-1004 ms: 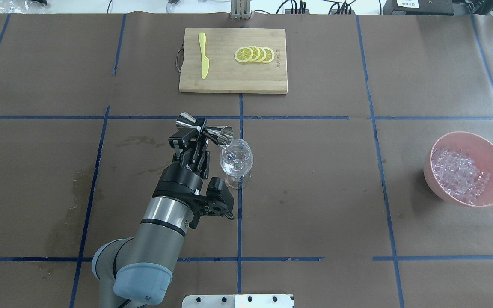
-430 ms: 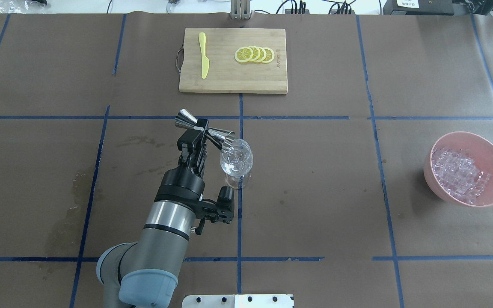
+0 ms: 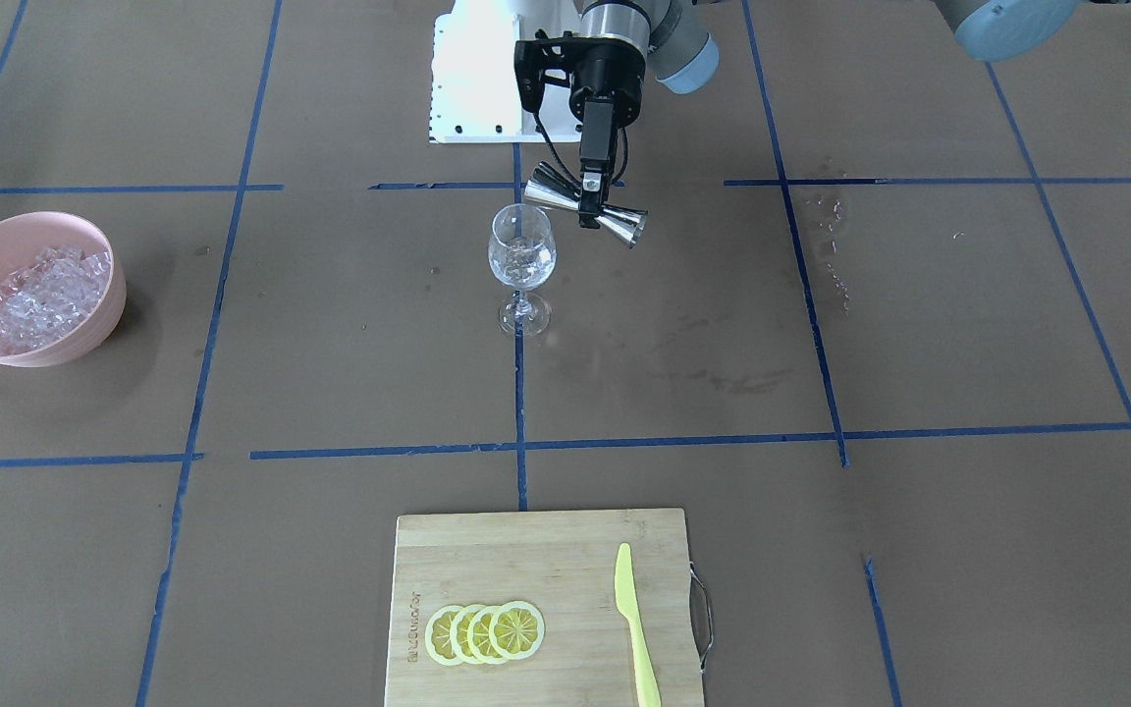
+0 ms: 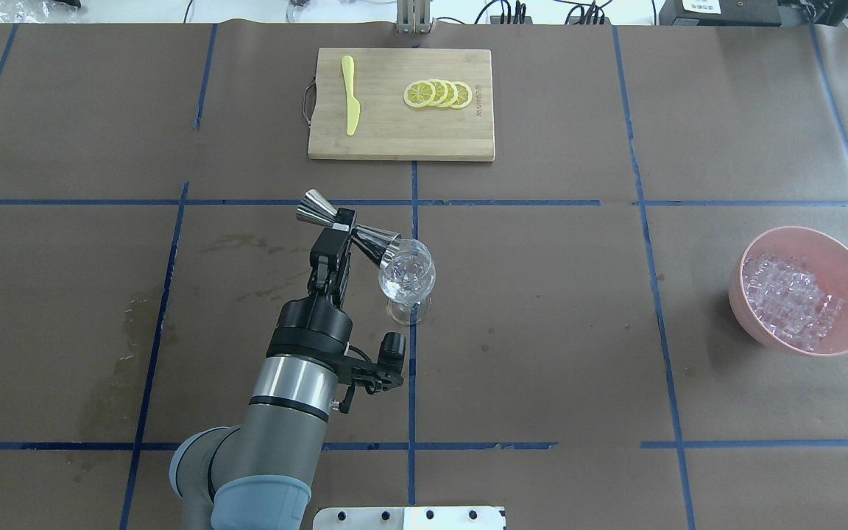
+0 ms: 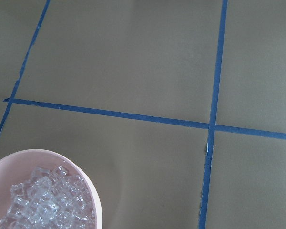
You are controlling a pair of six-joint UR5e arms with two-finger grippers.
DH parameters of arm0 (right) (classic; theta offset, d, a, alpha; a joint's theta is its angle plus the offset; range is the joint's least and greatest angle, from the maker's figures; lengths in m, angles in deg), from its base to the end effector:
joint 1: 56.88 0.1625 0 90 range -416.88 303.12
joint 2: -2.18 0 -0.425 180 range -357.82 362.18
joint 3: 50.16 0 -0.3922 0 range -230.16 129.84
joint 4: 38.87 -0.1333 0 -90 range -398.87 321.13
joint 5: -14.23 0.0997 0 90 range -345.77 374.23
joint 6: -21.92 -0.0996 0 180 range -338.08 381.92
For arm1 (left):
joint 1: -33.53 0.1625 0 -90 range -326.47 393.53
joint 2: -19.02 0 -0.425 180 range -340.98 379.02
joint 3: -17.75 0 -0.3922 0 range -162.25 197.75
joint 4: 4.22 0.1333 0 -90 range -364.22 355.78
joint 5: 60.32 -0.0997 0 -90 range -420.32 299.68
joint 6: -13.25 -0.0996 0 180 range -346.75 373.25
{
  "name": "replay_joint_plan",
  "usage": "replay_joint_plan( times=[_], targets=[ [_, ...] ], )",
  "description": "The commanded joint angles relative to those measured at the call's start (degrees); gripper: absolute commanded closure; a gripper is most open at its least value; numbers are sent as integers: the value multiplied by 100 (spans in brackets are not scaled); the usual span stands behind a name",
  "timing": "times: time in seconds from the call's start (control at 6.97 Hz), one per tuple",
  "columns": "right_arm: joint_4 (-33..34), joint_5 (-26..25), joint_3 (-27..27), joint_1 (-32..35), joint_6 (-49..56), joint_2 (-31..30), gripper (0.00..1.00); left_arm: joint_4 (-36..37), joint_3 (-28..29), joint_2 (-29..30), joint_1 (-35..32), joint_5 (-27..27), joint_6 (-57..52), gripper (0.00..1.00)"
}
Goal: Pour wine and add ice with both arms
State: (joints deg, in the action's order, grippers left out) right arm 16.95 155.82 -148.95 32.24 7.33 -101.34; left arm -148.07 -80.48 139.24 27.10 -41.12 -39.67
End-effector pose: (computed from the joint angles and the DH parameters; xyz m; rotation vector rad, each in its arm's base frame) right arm 0.0490 -0.4095 0.6129 0.3548 -0.9340 -0.0123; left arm 0.5209 -0.2875 0.1849 1.5619 -0.5377 0.8579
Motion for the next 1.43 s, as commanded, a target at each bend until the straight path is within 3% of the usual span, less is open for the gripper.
replay_joint_plan(
  times=[0.0,0.14,0.43,0.72,1.15,1.29],
  targets=[
    [-1,0,1,0,0,-2,0,-2,67,54,19,-39,-95,100],
    [-10,0,9,0,9,-2,0,-72,15,54,19,-30,-43,100],
    [-19,0,18,0,9,-2,0,-1479,-38,19,-15,22,-69,100],
    [-19,0,27,0,9,-2,0,-1768,-152,-174,-94,162,-95,100],
    [-27,0,79,0,9,-2,0,-2855,-478,-998,-130,619,-87,100],
    [-27,0,80,0,9,-2,0,-3450,-504,-1514,-130,803,-87,100]
  ],
)
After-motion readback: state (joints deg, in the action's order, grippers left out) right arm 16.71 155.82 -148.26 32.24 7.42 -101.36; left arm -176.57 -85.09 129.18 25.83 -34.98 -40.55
